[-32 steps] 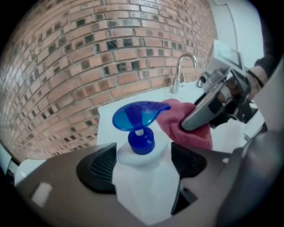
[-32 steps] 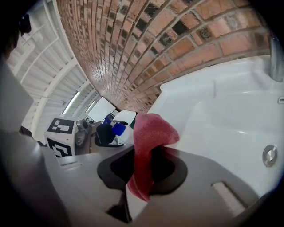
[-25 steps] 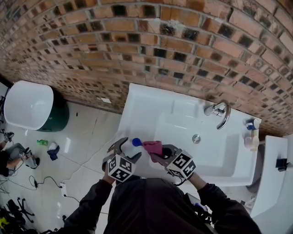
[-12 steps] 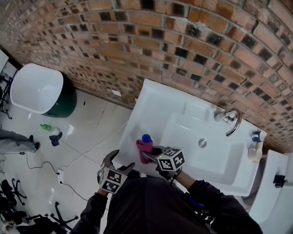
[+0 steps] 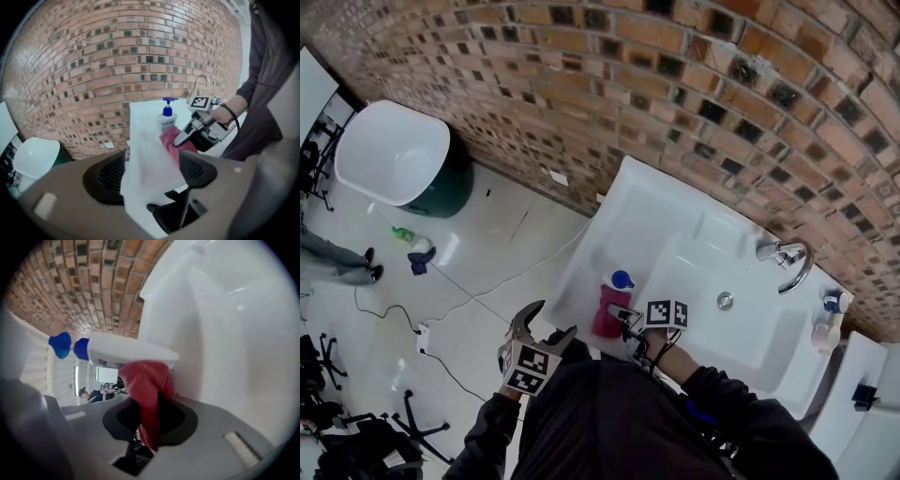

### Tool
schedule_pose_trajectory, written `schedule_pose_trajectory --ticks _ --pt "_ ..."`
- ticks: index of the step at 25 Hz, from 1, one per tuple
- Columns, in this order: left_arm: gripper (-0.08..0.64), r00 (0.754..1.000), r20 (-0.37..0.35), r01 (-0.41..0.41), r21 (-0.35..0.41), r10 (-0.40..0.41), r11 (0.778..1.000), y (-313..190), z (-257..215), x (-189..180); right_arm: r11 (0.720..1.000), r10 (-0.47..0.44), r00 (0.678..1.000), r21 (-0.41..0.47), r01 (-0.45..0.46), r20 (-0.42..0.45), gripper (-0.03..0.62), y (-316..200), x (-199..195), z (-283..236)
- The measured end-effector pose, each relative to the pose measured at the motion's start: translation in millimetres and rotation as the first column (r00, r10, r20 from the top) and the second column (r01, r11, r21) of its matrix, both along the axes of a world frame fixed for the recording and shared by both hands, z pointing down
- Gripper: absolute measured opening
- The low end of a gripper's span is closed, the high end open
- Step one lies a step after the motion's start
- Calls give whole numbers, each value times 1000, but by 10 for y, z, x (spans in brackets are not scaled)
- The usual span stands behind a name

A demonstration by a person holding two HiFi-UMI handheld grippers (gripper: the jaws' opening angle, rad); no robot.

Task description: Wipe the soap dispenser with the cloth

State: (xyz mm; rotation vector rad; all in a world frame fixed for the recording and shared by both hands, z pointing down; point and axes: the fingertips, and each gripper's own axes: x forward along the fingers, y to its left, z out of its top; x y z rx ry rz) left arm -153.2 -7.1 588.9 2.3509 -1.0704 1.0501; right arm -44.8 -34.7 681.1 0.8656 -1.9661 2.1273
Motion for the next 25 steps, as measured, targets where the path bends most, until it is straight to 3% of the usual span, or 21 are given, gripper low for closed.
schedule_pose_trajectory --ticks 3,7,9,11,12,13,14,16,18,19,20,21,25 --pt "374 1000 -4 10 -10 -10 1000 32 22 -10 998 36 999 -60 -34 27 67 -6 30 99" --pt "371 1000 -9 13 -14 -13 1000 70 53 20 999 -11 998 -36 13 56 67 3 -11 35" --pt "361 1000 -14 9 10 -9 1000 59 8 58 995 -90 992 48 86 91 67 56 -52 -208" --pt "318 1000 -19 12 60 -11 998 4 -105 74 961 -197 975 218 172 98 67 106 -79 -605" --pt "281 1000 -28 14 94 -12 995 -42 -201 84 921 -247 966 327 210 75 67 120 -73 -832" --pt "236 999 -43 16 131 -11 991 -93 -323 103 863 -290 956 441 246 33 67 133 -56 -1069" --pt "172 998 -70 20 167 -9 986 -139 -457 132 784 -322 946 553 283 -28 67 150 -29 -1307" --pt "21 988 -154 38 216 -5 976 -203 -715 212 579 -333 921 728 367 -199 67 184 45 -1740" --pt "0 967 -256 65 221 -6 973 -251 -918 308 389 -286 887 802 454 -364 67 209 107 -2045" --pt "0 955 -297 71 215 -4 974 -263 -981 362 325 -262 869 809 489 -420 67 225 125 -2131" --pt "0 946 -323 69 210 3 975 -269 -1022 420 289 -249 854 807 515 -456 67 243 137 -2169" --pt "0 941 -338 60 210 15 976 -270 -1046 481 281 -244 846 800 530 -475 67 261 153 -2156" --pt "0 930 -364 20 207 58 978 -243 -1046 697 325 -214 843 778 538 -494 66 252 249 -1969"
